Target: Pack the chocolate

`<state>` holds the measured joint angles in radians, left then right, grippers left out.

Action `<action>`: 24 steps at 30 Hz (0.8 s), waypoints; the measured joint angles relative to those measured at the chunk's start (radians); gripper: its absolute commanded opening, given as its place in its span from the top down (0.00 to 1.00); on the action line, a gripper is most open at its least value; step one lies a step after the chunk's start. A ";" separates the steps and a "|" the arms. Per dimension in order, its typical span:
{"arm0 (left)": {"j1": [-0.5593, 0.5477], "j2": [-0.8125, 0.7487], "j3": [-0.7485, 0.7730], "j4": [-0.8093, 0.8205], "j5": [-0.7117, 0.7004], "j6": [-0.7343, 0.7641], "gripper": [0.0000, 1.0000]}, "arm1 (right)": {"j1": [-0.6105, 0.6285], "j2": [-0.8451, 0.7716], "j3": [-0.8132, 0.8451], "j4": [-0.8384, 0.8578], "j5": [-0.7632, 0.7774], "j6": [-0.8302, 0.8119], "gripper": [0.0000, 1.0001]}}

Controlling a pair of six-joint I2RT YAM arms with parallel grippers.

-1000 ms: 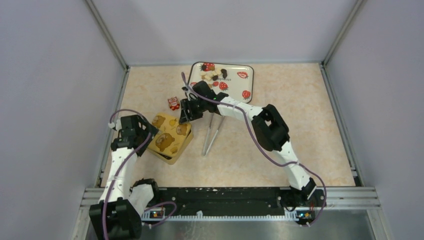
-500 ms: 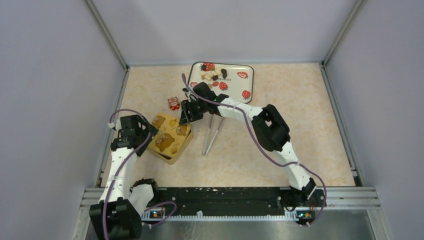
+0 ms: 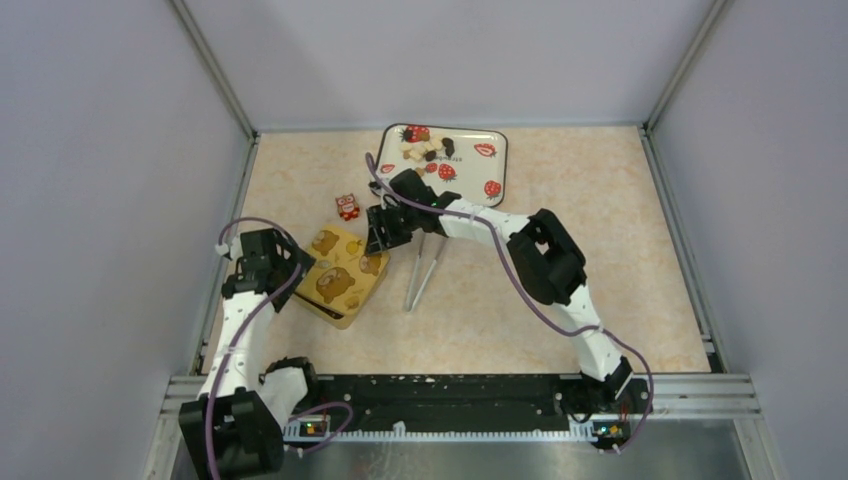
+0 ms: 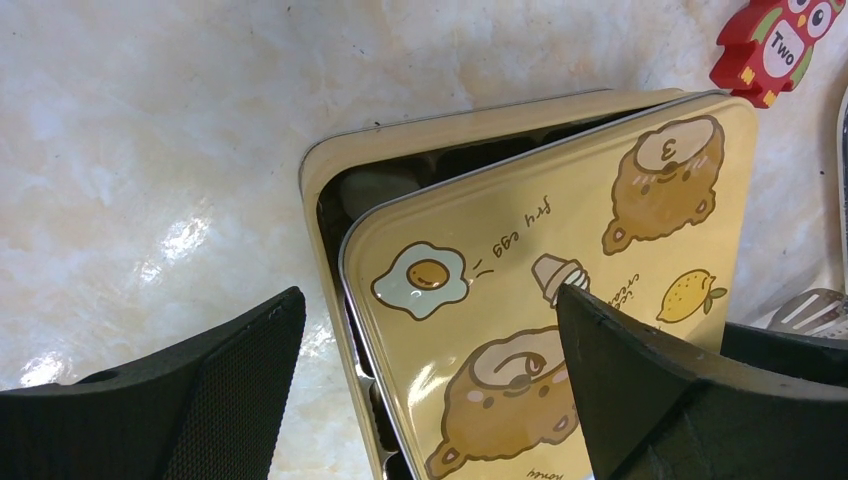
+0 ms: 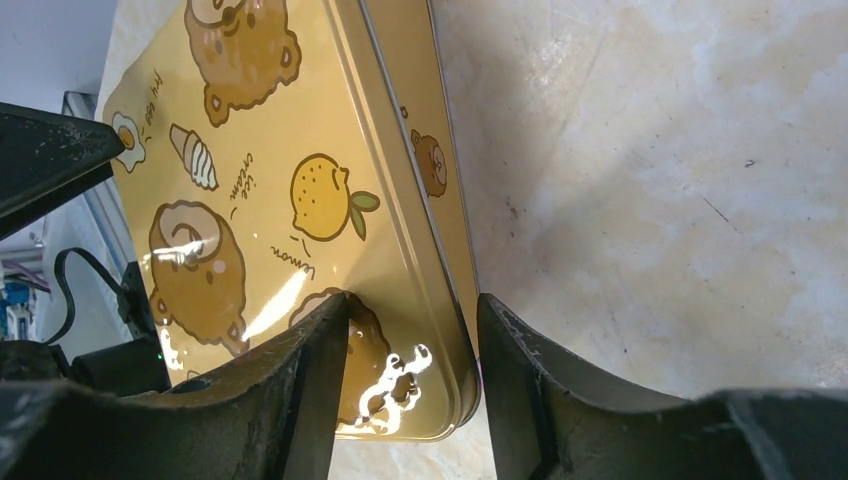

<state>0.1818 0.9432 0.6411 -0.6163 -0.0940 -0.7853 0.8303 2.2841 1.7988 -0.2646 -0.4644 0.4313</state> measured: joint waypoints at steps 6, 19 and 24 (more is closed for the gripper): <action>0.001 0.029 0.012 0.013 0.000 0.004 0.01 | 0.007 -0.002 0.000 -0.003 0.013 -0.012 0.47; 0.020 0.051 0.047 0.033 -0.003 0.038 0.01 | 0.043 -0.007 0.001 -0.021 0.031 -0.020 0.27; 0.048 0.073 0.069 0.033 -0.003 0.068 0.01 | 0.051 -0.012 0.004 -0.054 0.099 -0.028 0.15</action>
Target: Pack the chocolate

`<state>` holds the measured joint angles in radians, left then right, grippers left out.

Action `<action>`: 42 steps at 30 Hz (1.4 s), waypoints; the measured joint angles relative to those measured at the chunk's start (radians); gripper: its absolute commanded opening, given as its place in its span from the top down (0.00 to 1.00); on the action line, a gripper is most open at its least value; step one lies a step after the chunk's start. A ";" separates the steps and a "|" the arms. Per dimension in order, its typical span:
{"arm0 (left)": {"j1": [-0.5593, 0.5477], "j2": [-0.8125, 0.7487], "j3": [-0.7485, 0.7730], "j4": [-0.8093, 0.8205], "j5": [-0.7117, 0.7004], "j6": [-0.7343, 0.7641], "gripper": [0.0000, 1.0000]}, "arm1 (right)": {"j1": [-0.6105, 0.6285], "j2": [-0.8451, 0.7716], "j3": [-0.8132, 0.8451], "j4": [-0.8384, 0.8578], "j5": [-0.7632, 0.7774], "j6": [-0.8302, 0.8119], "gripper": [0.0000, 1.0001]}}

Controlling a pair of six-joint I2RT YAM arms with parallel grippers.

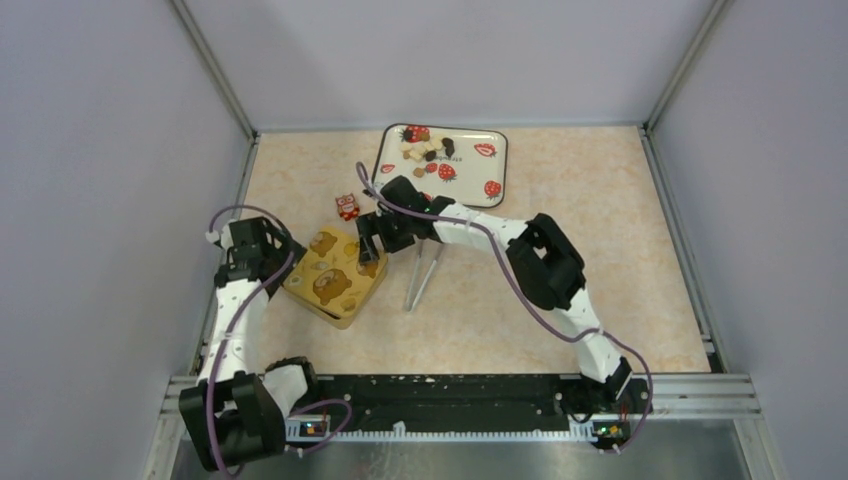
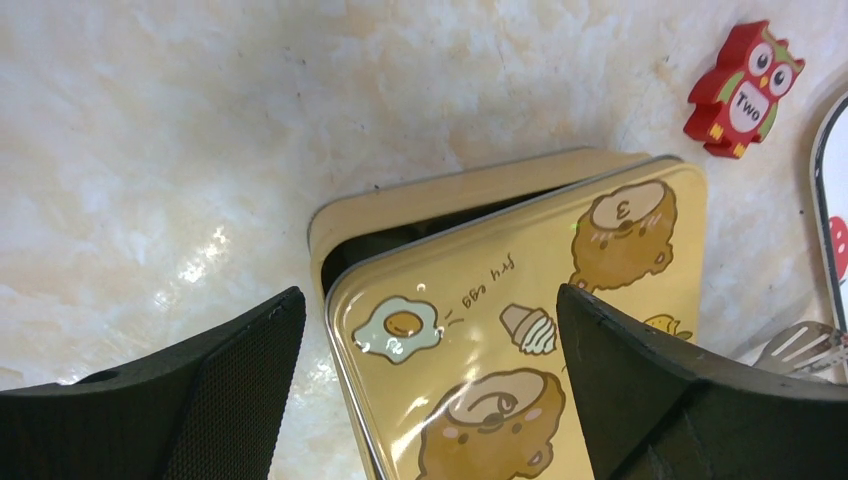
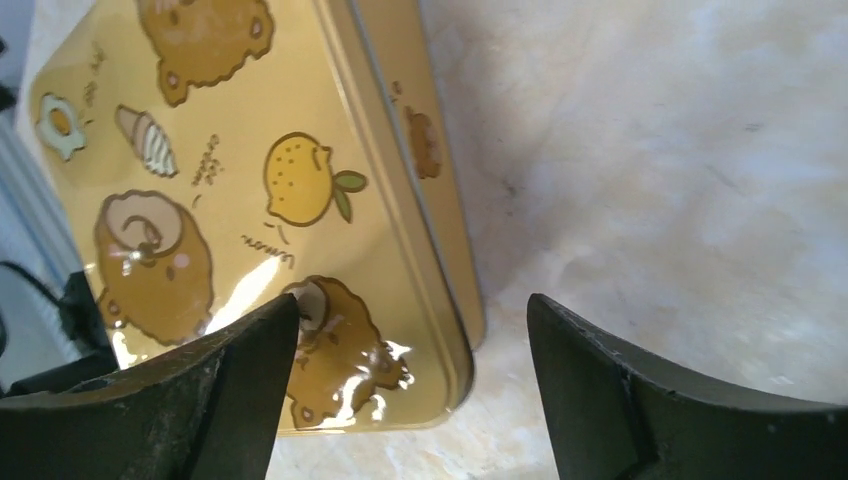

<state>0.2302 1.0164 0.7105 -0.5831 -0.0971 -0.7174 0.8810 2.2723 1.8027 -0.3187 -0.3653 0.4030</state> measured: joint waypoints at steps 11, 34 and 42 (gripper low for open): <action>0.054 0.017 0.042 0.006 0.008 0.048 0.01 | 0.000 -0.174 -0.025 -0.040 0.207 -0.026 0.10; 0.203 0.385 0.190 0.146 0.196 0.059 0.01 | 0.180 -0.324 -0.420 0.007 0.321 -0.195 0.27; 0.205 0.495 0.210 0.173 0.288 0.060 0.01 | 0.179 -0.208 -0.322 0.018 0.325 -0.194 0.27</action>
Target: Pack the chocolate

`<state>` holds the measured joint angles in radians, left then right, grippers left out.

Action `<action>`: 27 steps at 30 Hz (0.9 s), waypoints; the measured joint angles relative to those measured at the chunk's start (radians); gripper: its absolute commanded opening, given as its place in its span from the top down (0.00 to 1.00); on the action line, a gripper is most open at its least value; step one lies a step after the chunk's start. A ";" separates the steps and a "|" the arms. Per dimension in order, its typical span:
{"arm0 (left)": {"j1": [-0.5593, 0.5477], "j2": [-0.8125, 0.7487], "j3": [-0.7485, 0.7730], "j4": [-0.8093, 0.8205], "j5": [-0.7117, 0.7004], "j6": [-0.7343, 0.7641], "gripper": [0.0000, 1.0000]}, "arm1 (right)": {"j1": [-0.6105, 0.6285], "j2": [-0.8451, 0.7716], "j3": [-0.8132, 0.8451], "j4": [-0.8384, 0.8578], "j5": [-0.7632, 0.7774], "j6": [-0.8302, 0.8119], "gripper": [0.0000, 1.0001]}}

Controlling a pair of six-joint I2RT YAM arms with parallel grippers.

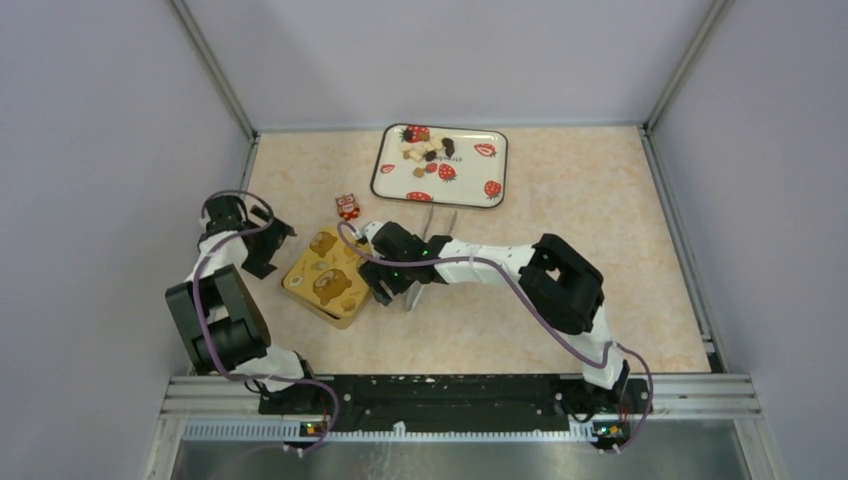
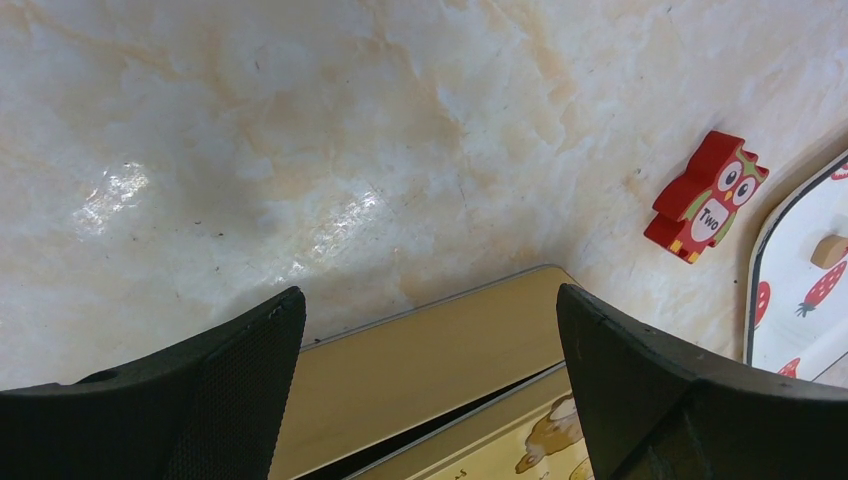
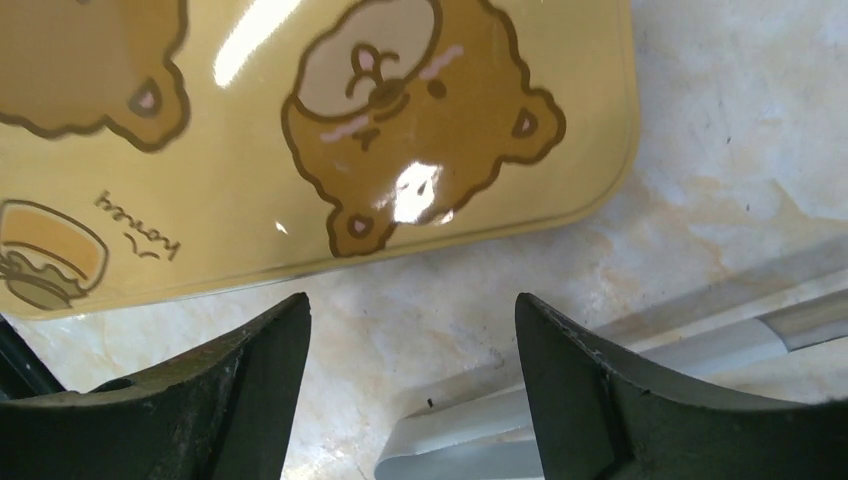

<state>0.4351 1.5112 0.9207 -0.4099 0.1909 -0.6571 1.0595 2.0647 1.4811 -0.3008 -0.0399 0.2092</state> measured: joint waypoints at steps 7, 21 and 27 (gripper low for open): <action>0.001 0.004 0.000 0.012 0.006 0.000 0.01 | 0.000 0.005 0.043 0.002 -0.005 0.000 0.27; 0.001 0.043 0.000 0.028 0.022 0.001 0.01 | 0.033 0.027 0.088 -0.007 -0.037 -0.018 0.28; 0.001 0.042 0.003 0.021 0.019 0.005 0.01 | 0.034 -0.017 0.018 -0.005 -0.035 -0.024 0.25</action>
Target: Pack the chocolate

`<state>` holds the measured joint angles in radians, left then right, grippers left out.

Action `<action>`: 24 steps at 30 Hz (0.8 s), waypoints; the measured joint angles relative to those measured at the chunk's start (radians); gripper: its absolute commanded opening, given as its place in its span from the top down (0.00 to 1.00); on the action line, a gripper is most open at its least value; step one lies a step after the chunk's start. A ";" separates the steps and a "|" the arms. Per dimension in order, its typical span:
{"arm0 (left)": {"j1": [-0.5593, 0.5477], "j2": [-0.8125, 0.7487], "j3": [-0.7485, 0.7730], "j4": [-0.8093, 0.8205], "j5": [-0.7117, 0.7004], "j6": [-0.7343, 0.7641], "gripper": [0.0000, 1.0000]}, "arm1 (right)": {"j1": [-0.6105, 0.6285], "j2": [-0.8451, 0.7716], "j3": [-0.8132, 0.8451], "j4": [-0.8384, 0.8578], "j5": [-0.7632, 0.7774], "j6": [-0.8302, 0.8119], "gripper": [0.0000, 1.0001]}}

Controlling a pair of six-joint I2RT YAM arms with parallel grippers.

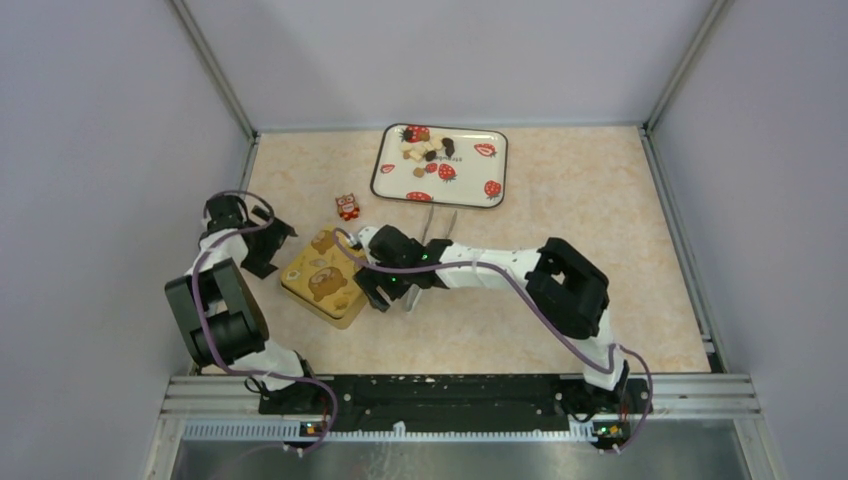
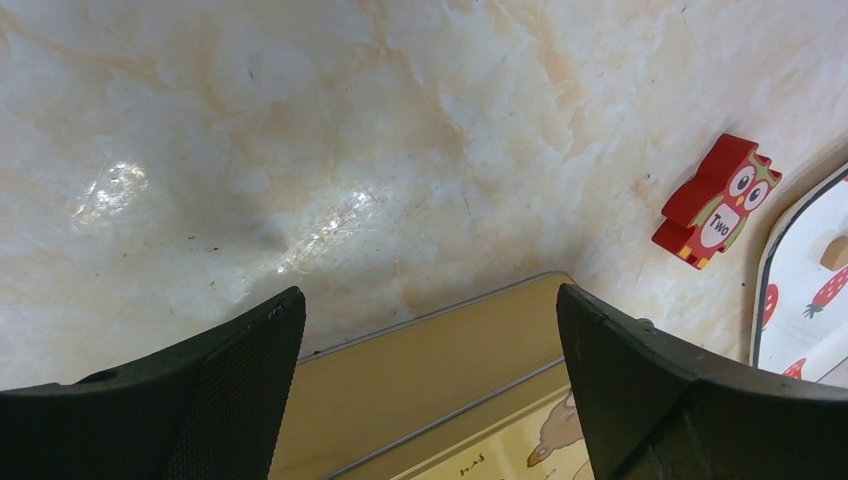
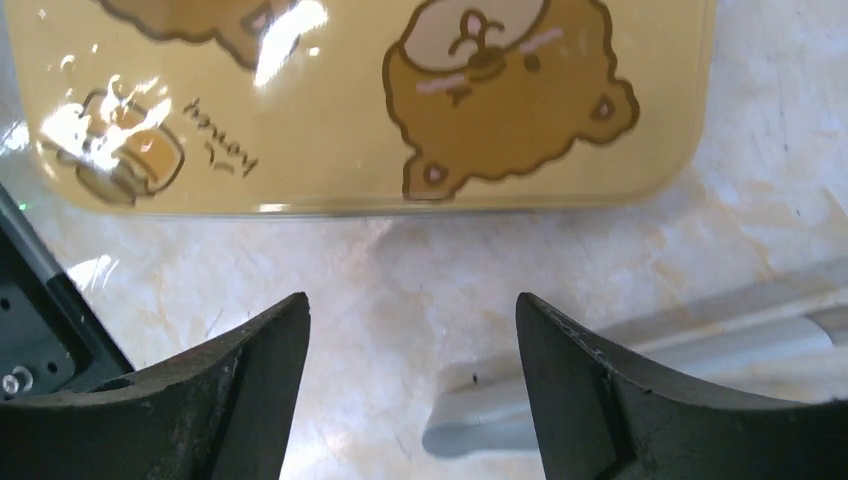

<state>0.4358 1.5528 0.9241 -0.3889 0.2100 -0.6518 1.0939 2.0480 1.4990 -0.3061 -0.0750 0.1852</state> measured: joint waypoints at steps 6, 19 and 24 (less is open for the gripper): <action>0.000 -0.069 0.051 -0.076 -0.066 -0.002 0.01 | -0.004 -0.126 -0.048 -0.036 0.035 -0.010 0.19; 0.002 -0.568 0.014 -0.281 -0.145 -0.008 0.01 | -0.143 -0.054 0.235 -0.043 -0.088 0.045 0.16; 0.002 -0.654 -0.099 -0.368 -0.064 -0.013 0.01 | -0.161 0.086 0.344 -0.048 -0.119 0.083 0.15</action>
<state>0.4377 0.8989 0.8249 -0.7567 0.1459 -0.6643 0.9329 2.1342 1.8435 -0.3542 -0.1936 0.2684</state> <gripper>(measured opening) 0.987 0.844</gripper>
